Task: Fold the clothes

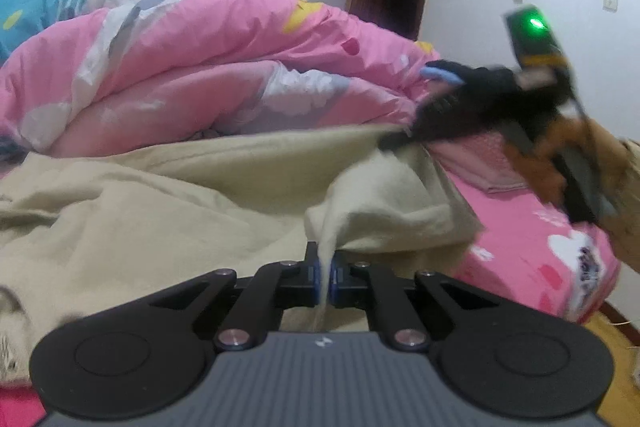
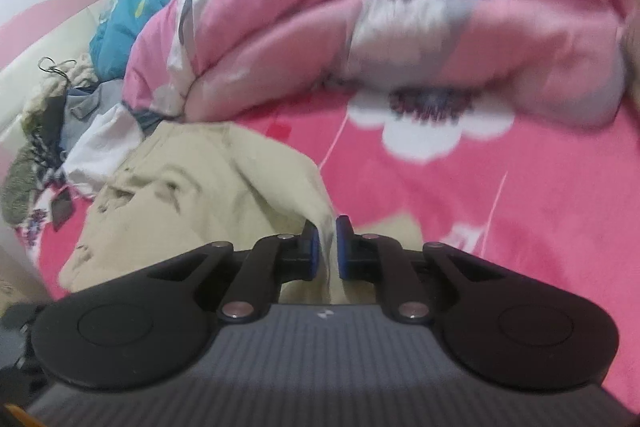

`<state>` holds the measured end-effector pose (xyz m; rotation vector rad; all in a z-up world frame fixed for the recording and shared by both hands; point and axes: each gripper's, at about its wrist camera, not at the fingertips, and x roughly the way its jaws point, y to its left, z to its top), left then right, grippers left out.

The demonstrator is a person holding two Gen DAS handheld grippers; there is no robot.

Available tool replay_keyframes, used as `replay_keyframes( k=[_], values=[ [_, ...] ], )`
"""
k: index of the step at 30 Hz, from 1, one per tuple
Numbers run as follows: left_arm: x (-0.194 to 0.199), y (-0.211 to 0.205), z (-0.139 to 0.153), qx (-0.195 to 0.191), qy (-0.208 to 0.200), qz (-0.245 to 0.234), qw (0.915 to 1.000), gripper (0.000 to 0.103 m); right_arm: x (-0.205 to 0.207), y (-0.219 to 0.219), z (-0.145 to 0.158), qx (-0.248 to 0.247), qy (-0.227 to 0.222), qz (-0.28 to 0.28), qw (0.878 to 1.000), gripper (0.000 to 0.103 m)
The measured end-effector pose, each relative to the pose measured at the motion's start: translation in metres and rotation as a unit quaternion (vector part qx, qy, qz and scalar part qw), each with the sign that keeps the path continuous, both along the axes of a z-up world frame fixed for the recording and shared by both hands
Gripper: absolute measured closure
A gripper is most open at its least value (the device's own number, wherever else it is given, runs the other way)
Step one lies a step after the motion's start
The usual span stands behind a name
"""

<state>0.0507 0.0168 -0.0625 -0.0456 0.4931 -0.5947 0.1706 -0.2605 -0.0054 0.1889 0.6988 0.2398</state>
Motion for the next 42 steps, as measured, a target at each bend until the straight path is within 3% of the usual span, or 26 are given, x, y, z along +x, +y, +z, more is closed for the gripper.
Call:
replay_keyframes(
  k=[6,11,14,19,25,28,30,32,35,38,42],
  values=[
    [-0.02,0.032,-0.002,-0.048,0.025,-0.008,0.9985,0.098,0.038,0.017,0.061,-0.086,-0.073,-0.019,0.993,0.097],
    [-0.016,0.039,-0.018,-0.069,0.066,-0.028,0.9951,0.098,0.081,0.049,0.116,-0.17,-0.166,-0.014,0.971,0.097],
    [-0.013,0.037,-0.025,-0.073,0.077,-0.034,0.9938,0.097,0.112,0.076,0.127,-0.204,-0.2,0.001,0.958,0.097],
    [-0.002,0.037,-0.036,-0.078,0.101,-0.027,0.9914,0.097,0.169,0.108,0.08,-0.224,-0.159,0.025,0.961,0.097],
    [0.007,0.034,-0.042,-0.074,0.119,-0.014,0.9901,0.096,0.21,0.102,-0.021,-0.237,-0.007,0.03,0.971,0.087],
    [0.007,0.032,-0.042,-0.069,0.121,-0.01,0.9902,0.095,0.195,0.067,-0.028,-0.199,0.03,0.014,0.979,0.074],
    [0.007,0.032,-0.041,-0.066,0.121,-0.007,0.9905,0.094,0.164,0.026,-0.01,-0.115,0.033,-0.007,0.993,0.056],
    [0.006,0.031,-0.041,-0.064,0.123,-0.004,0.9903,0.092,0.129,-0.017,0.01,-0.028,0.036,-0.026,0.999,0.045],
    [0.007,0.028,-0.04,-0.06,0.125,-0.002,0.9903,0.086,0.064,-0.079,0.04,0.064,0.038,-0.05,0.996,0.042],
    [0.009,0.024,-0.041,-0.053,0.125,0.005,0.9907,0.084,-0.011,-0.127,0.057,0.094,0.032,-0.075,0.992,0.035],
    [0.011,0.019,-0.044,-0.041,0.129,0.017,0.9906,0.061,-0.077,-0.151,0.044,0.135,0.049,-0.08,0.986,0.023]
  ],
)
